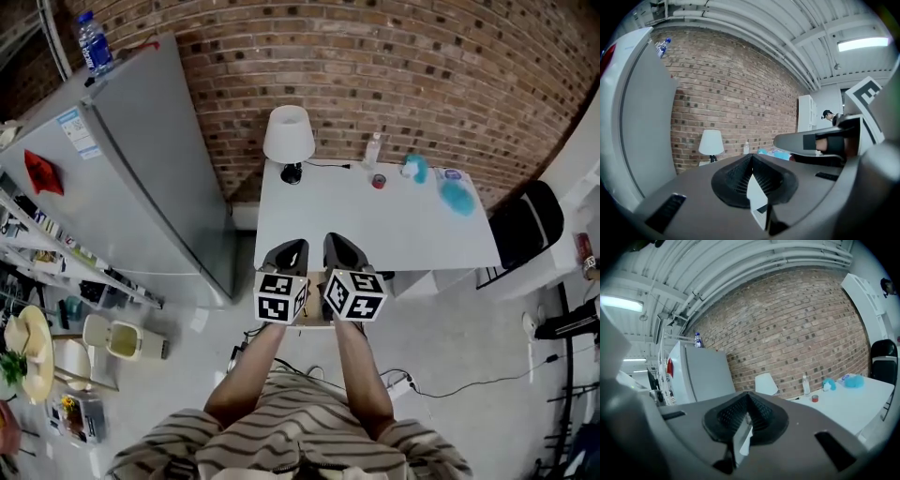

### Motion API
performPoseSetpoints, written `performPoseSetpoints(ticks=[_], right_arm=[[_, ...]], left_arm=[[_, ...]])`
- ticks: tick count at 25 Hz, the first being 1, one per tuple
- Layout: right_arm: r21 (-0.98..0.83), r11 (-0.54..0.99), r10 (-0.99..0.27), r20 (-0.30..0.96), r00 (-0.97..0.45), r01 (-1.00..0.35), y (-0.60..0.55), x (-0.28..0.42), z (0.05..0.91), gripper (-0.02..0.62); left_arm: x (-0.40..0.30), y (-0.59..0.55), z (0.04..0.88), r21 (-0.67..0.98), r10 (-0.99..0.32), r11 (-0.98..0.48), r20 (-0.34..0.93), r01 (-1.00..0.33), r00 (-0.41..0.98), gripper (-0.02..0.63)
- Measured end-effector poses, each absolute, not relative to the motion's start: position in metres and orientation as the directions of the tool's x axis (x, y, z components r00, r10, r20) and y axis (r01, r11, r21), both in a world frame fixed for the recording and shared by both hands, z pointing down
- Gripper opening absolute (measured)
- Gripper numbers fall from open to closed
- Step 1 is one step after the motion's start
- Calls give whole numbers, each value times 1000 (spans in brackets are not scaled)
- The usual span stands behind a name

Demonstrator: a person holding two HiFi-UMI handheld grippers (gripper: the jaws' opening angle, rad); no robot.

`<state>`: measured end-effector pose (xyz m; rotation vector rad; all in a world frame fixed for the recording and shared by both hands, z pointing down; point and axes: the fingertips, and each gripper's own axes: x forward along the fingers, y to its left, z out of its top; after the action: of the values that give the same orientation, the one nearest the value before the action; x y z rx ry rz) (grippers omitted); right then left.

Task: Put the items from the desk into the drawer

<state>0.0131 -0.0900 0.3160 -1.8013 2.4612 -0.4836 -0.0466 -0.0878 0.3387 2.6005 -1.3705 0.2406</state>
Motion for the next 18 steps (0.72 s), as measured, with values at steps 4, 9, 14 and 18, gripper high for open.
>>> performPoseSetpoints(ticks=[4, 9, 14, 18], right_arm=[[-239, 281, -946, 92, -310, -929, -82, 14, 291, 11], [-217, 292, -949, 58, -311, -932, -75, 15, 274, 11], [-202, 299, -949, 37, -312, -933, -73, 16, 265, 11], [-188, 305, -949, 24, -315, -934, -75, 13, 261, 11]], left_arm=[[-41, -82, 316, 79, -796, -574, 183, -815, 577, 6], [-37, -78, 295, 64, -795, -589, 136, -806, 591, 6], [-34, -75, 280, 50, -795, -597, 94, -800, 599, 6], [-35, -75, 267, 39, -798, -598, 58, -800, 599, 5]])
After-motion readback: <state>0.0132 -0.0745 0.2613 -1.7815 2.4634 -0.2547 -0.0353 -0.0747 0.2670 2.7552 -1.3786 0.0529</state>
